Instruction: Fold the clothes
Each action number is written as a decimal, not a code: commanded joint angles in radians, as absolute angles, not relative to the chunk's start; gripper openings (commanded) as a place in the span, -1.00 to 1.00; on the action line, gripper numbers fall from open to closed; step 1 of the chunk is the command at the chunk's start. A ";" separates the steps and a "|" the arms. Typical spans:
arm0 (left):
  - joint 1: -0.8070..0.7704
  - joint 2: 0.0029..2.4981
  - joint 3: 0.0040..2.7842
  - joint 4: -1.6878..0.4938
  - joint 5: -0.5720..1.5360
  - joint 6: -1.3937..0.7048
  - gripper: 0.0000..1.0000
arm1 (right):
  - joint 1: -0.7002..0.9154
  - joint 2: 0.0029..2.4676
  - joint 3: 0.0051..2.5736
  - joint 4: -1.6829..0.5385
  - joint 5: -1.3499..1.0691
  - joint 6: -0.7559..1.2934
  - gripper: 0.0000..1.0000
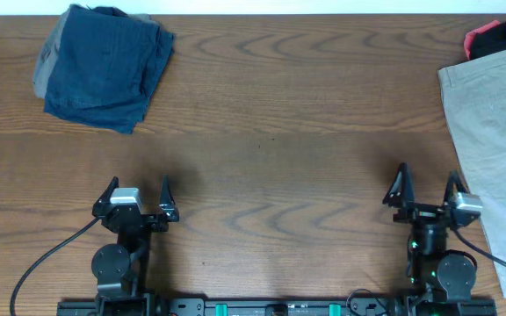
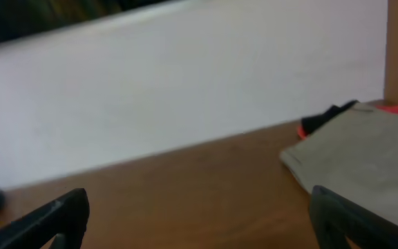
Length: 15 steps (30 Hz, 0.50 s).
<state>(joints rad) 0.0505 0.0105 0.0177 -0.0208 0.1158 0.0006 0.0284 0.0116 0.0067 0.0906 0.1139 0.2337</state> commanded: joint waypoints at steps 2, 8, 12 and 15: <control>0.050 0.004 0.004 -0.060 0.126 0.004 0.96 | 0.020 0.005 0.005 -0.006 0.128 0.080 0.98; 0.050 0.004 0.004 -0.060 0.126 0.004 0.96 | 0.020 0.005 0.005 -0.063 0.124 0.000 0.99; 0.050 0.004 0.004 -0.060 0.126 0.004 0.96 | 0.020 0.005 0.005 -0.064 0.123 -0.006 0.98; 0.050 0.004 0.004 -0.060 0.126 0.004 0.96 | 0.020 0.005 0.005 -0.063 0.123 -0.006 0.98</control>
